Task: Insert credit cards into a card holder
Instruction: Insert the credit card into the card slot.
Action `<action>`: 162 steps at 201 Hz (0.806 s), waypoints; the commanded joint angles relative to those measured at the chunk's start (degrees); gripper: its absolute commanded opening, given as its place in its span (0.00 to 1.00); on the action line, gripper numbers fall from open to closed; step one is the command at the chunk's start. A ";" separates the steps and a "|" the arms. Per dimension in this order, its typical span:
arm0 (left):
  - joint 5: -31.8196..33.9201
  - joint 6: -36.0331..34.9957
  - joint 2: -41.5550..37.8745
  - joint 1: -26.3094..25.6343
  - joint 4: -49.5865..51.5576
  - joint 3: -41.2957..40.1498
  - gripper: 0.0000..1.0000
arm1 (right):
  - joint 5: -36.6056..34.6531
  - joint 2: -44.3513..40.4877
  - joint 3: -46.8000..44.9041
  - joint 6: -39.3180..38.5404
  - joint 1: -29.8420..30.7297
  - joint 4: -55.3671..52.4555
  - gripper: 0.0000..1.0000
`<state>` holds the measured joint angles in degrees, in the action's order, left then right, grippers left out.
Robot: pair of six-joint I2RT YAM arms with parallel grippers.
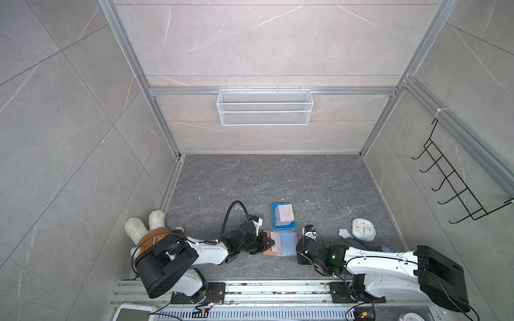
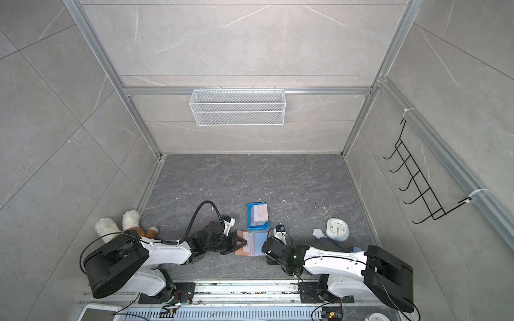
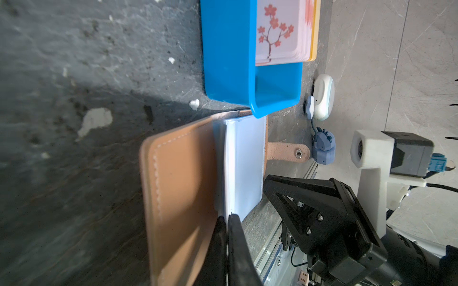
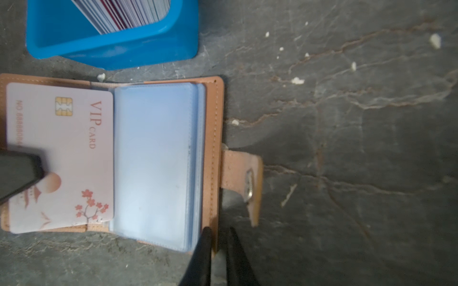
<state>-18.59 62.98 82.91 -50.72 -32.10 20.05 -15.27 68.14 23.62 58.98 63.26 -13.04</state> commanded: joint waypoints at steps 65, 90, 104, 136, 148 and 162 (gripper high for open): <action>-2.83 -1.59 2.60 0.43 -3.43 2.18 0.00 | -1.30 -0.36 0.43 0.83 0.36 0.01 0.15; -3.10 -1.54 3.04 0.41 -3.79 2.23 0.00 | -1.34 -0.33 0.45 0.87 0.32 0.03 0.14; -3.31 -1.58 3.22 0.44 -3.90 2.23 0.00 | -1.34 -0.37 0.44 0.77 0.34 0.03 0.14; -3.71 -1.61 3.72 0.45 -4.42 2.29 0.00 | -1.34 -0.21 0.45 0.78 0.34 0.18 0.14; -3.85 -1.63 4.07 0.41 -4.68 2.44 0.00 | -1.34 -0.18 0.39 0.78 0.37 0.21 0.14; -4.00 -1.56 4.35 0.40 -5.01 2.47 0.00 | -1.34 -0.19 0.34 0.78 0.37 0.21 0.14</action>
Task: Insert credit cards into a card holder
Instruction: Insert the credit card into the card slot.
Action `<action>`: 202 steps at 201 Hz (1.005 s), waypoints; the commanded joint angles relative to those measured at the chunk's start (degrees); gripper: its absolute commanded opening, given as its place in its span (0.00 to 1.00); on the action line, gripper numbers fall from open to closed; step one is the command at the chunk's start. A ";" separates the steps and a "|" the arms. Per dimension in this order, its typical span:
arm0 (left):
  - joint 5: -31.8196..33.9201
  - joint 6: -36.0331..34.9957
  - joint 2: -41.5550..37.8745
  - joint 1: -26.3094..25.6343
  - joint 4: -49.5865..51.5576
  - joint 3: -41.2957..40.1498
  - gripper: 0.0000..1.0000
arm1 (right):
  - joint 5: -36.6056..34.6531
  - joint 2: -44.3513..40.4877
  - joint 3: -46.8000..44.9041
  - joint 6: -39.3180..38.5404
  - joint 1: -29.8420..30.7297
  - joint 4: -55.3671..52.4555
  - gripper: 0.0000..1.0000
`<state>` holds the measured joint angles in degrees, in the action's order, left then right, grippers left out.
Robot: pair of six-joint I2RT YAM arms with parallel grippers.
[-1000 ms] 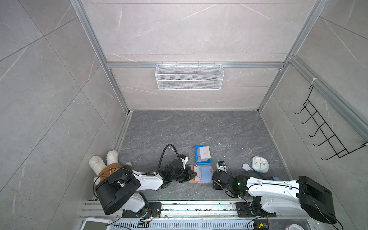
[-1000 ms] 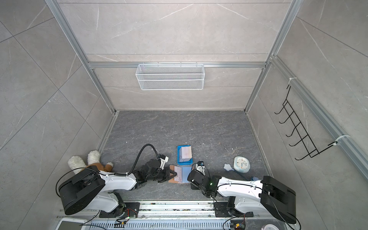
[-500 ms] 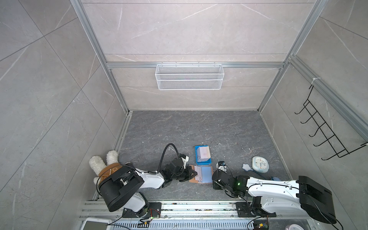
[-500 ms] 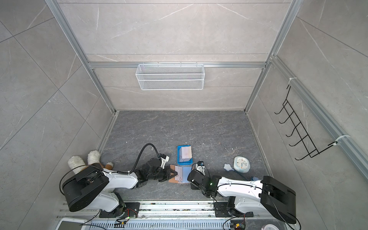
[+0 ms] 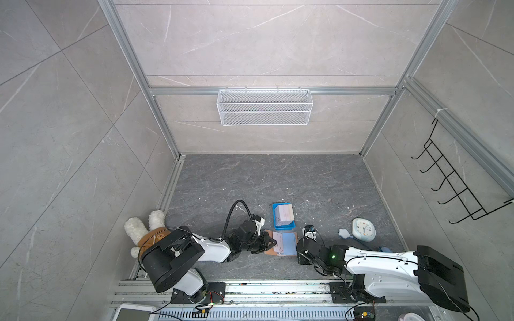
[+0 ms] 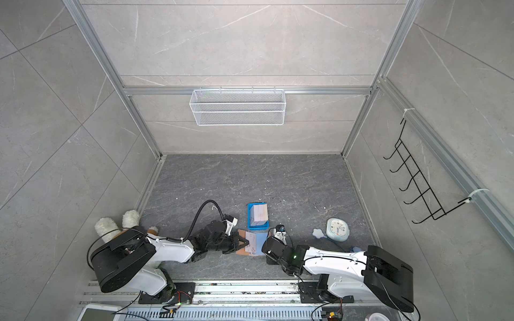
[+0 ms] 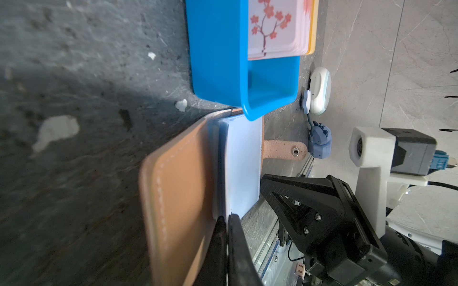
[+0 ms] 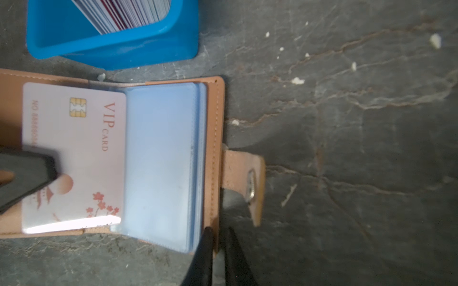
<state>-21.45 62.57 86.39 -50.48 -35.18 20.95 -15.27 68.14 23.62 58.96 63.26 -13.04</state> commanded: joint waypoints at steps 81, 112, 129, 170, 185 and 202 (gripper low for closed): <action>-1.49 -0.79 2.20 0.19 -2.44 1.94 0.00 | -1.52 -0.13 0.18 0.80 0.37 0.29 0.13; -1.56 -0.57 2.67 0.19 -2.44 1.92 0.00 | -1.52 -0.02 0.27 0.72 0.32 0.38 0.13; -1.57 -0.51 2.78 0.19 -2.49 1.90 0.00 | -1.52 0.14 0.35 0.63 0.35 0.34 0.13; -1.39 -0.51 3.13 0.15 -2.09 2.23 0.00 | -1.52 0.65 0.78 0.28 0.35 0.27 0.13; -1.31 -0.35 3.30 0.18 -2.12 2.27 0.00 | -1.52 0.59 0.98 0.15 0.32 0.21 0.13; -1.36 -0.26 3.43 0.20 -2.31 2.36 0.00 | -1.61 0.76 1.10 0.02 0.37 -0.06 0.13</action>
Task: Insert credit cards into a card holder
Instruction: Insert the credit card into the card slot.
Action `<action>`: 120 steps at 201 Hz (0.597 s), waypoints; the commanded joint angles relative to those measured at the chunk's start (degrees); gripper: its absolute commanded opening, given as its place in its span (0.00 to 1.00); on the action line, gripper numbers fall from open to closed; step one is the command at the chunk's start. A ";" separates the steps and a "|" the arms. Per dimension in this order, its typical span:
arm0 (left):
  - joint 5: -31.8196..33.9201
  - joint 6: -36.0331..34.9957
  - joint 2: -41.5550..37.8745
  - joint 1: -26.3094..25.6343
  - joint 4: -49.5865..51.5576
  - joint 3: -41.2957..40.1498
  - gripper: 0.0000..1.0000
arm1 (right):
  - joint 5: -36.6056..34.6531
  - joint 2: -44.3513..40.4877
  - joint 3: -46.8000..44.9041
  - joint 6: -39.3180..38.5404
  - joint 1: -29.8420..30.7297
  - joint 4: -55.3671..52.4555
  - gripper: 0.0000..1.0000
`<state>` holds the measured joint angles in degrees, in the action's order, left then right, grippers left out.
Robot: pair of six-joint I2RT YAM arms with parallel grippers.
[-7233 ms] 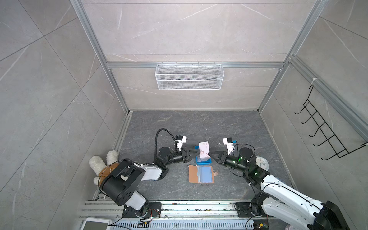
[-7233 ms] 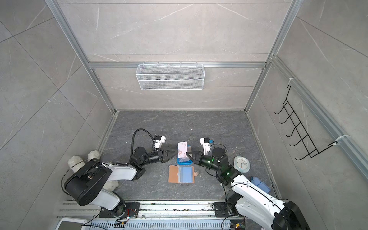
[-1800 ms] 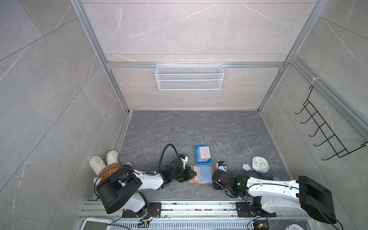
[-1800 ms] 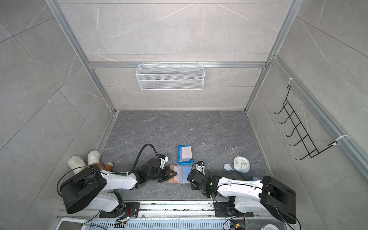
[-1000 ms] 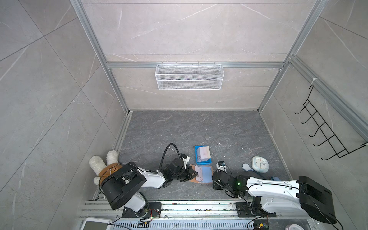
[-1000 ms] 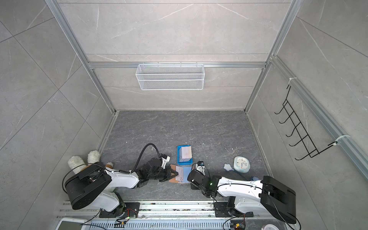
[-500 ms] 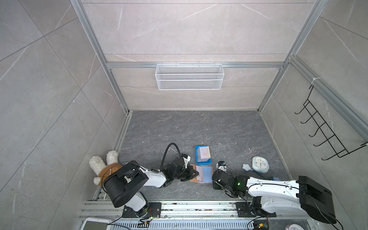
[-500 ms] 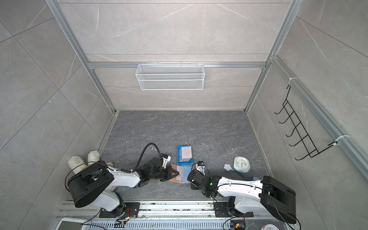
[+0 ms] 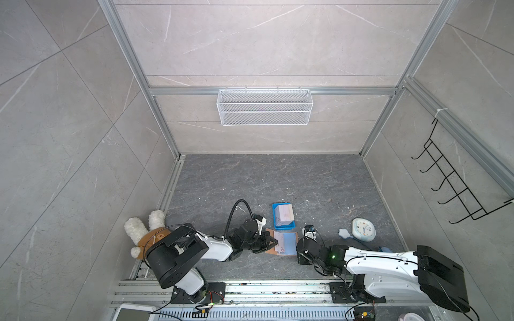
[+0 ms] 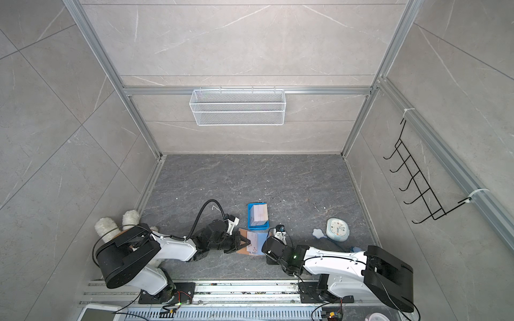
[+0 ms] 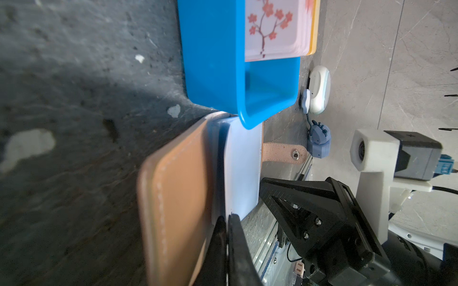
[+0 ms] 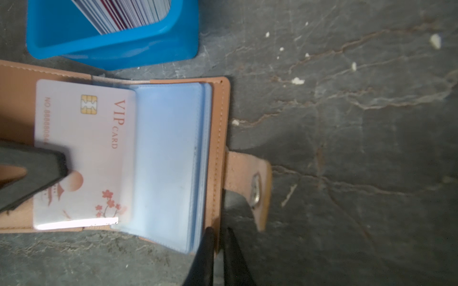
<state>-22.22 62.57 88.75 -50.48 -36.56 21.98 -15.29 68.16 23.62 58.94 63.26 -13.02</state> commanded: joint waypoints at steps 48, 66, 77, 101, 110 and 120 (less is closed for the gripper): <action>-1.84 0.01 1.08 0.20 -0.67 0.92 0.00 | -1.64 0.69 1.17 -0.05 0.32 -0.17 0.13; -1.84 -0.23 0.91 0.16 0.11 0.91 0.00 | -1.67 0.83 1.26 -0.05 0.36 -0.08 0.13; -1.82 -0.41 0.96 0.21 0.19 0.90 0.00 | -1.67 0.90 1.32 -0.08 0.37 -0.08 0.13; -1.76 0.41 1.81 0.20 0.03 1.50 0.00 | -1.50 1.01 1.27 -0.14 0.36 0.14 0.12; -1.79 0.58 2.31 0.16 -0.18 1.75 0.00 | -1.50 1.00 1.26 -0.07 0.37 0.10 0.12; -1.89 0.80 2.77 0.19 -0.36 1.93 0.00 | -1.50 0.82 1.10 -0.05 0.37 0.14 0.12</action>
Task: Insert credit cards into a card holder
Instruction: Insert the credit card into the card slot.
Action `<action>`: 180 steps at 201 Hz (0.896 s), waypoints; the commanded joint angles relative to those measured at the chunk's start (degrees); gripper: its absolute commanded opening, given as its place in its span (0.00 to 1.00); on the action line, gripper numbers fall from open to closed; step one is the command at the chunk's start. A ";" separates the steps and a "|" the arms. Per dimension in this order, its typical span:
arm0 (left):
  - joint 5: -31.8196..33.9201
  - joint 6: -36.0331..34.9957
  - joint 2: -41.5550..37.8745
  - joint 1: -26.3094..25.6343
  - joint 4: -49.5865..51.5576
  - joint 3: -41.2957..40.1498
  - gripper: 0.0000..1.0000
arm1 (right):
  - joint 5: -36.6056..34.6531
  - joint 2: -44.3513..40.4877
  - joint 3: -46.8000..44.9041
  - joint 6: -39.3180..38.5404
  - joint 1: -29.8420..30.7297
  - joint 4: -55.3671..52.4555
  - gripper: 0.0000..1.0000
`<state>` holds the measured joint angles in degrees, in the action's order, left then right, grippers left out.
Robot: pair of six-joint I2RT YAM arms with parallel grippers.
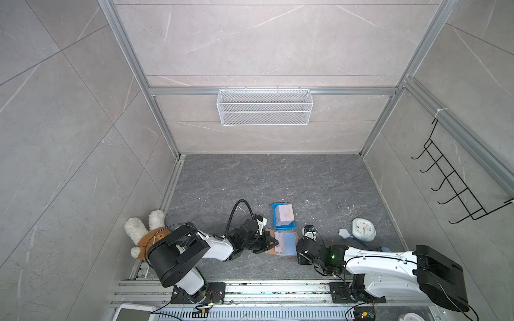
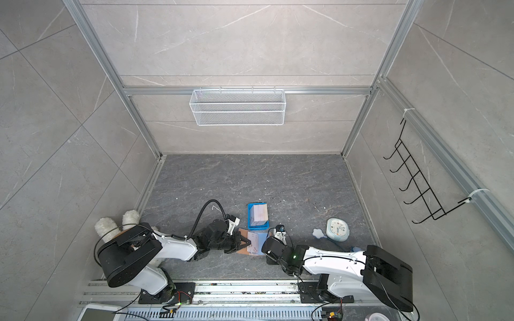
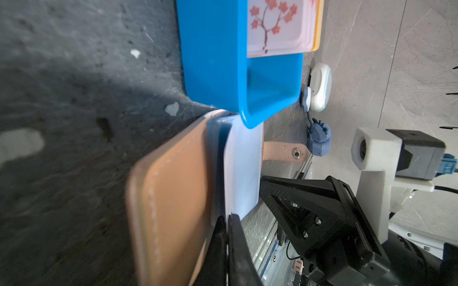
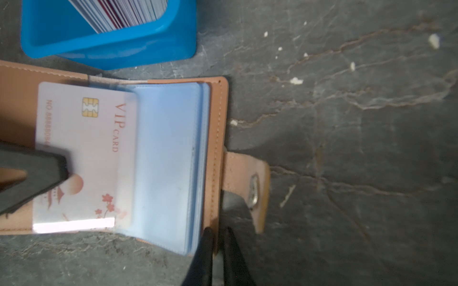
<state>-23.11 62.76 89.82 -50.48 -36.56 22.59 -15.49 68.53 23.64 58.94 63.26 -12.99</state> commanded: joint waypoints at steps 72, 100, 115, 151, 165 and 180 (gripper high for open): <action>1.42 1.00 1.20 0.20 5.75 2.62 0.06 | -1.48 -0.50 0.00 0.59 0.32 0.25 0.12; 2.87 0.54 0.15 0.20 10.30 3.46 0.10 | -1.46 -0.41 -0.01 0.56 0.37 0.34 0.12; 3.48 0.26 -0.33 0.20 12.67 3.98 0.11 | -1.48 -0.29 -0.01 0.56 0.35 0.43 0.12; 7.00 -1.59 -2.08 0.10 20.97 5.50 0.16 | -1.48 -0.16 -0.08 0.54 0.36 0.51 0.12; 8.04 -2.14 -2.86 0.07 23.24 5.60 0.18 | -1.48 -0.17 -0.05 0.56 0.32 0.51 0.12; 8.76 -2.72 -3.57 0.12 25.21 6.04 0.20 | -1.44 -0.12 0.00 0.50 0.37 0.51 0.12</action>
<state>-18.02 62.33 88.03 -50.50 -19.77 27.62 -15.51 68.51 23.62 58.96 63.26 -12.53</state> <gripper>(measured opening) 0.187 0.121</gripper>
